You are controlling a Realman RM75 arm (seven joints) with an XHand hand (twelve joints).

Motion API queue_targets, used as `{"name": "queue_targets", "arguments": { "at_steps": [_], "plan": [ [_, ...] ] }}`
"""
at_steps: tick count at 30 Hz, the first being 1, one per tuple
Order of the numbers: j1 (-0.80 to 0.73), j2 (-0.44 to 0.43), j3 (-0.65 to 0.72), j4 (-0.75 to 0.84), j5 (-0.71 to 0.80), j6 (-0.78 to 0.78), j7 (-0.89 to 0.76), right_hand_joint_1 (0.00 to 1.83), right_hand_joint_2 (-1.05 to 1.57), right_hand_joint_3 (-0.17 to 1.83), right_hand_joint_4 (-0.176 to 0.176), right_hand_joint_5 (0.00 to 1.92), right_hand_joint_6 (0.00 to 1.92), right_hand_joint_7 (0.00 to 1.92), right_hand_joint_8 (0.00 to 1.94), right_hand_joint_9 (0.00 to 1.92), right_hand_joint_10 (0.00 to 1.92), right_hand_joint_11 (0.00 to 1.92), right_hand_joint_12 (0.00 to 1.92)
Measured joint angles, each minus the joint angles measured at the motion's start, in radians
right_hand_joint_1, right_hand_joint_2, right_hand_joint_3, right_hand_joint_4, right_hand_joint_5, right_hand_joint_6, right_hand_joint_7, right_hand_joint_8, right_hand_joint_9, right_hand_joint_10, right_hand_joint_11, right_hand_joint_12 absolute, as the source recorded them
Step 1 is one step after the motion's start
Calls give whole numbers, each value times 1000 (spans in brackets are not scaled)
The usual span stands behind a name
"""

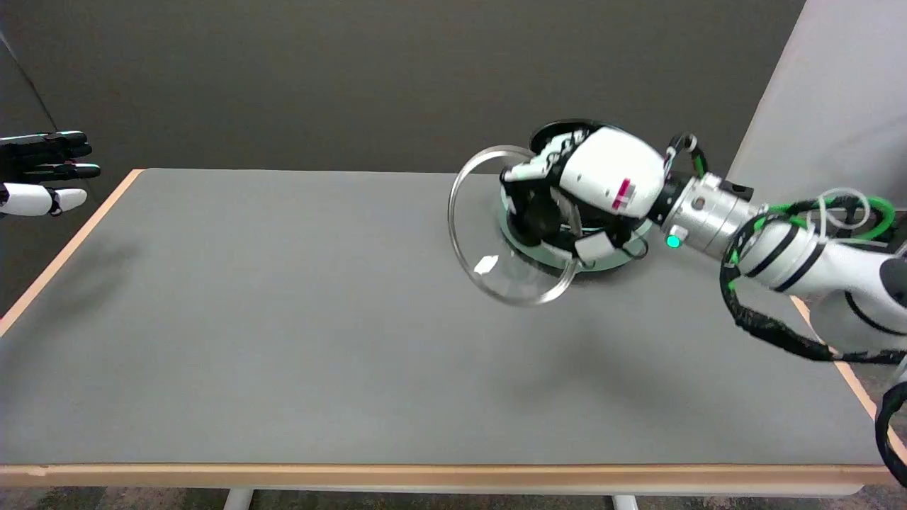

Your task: Place the pot lid onto the pot.

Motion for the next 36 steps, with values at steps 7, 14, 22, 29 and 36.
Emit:
{"name": "queue_targets", "arguments": {
  "at_steps": [7,14,22,29,36],
  "plan": [
    [88,41,-9,-25,-10,-33,53,1360,797,772,176,598,1492,877,1412,778,1869,690,1252],
    [199,86,-53,-83,-19,-56,104,1362,793,774,176,603,1489,883,1404,785,1866,695,1229],
    [337,140,-147,-168,-24,-77,162,1363,784,780,176,606,1495,892,1393,791,1867,703,1230],
    [454,178,-243,-264,-27,-105,207,1363,783,783,176,605,1501,892,1395,791,1868,704,1245],
    [538,206,-306,-343,-27,-128,235,1364,781,787,176,604,1504,893,1396,791,1868,704,1255]
  ]
}}
